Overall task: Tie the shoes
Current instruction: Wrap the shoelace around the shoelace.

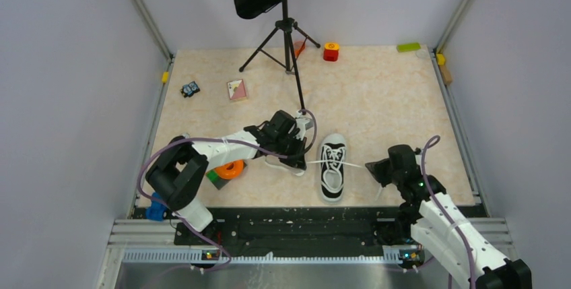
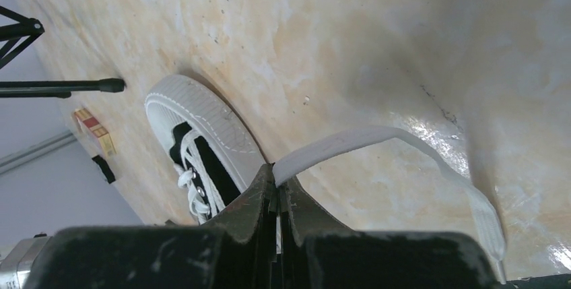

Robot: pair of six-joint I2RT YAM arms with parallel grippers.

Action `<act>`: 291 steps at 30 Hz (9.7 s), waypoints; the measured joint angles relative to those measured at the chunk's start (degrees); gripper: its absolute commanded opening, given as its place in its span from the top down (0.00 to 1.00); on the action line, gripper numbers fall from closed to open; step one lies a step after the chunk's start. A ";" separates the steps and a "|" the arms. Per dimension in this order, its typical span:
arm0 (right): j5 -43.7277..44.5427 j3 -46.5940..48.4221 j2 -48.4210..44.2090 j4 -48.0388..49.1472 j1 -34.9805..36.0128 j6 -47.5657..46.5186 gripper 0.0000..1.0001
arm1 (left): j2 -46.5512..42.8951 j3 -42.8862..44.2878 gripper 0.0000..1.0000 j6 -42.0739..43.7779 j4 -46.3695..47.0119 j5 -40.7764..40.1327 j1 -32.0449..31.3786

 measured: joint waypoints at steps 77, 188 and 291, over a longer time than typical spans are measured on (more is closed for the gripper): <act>-6.01 42.58 55.82 -3.26 34.18 -112.54 0.43 | -37.35 -12.94 0.51 -22.64 -4.31 -7.93 28.30; -13.92 26.60 27.93 8.61 18.78 -73.20 0.62 | 3.56 3.06 1.00 -8.26 16.57 6.54 -1.68; -8.57 23.41 20.68 10.80 17.64 -56.39 1.00 | 4.31 3.78 0.62 -7.63 22.43 7.34 -3.43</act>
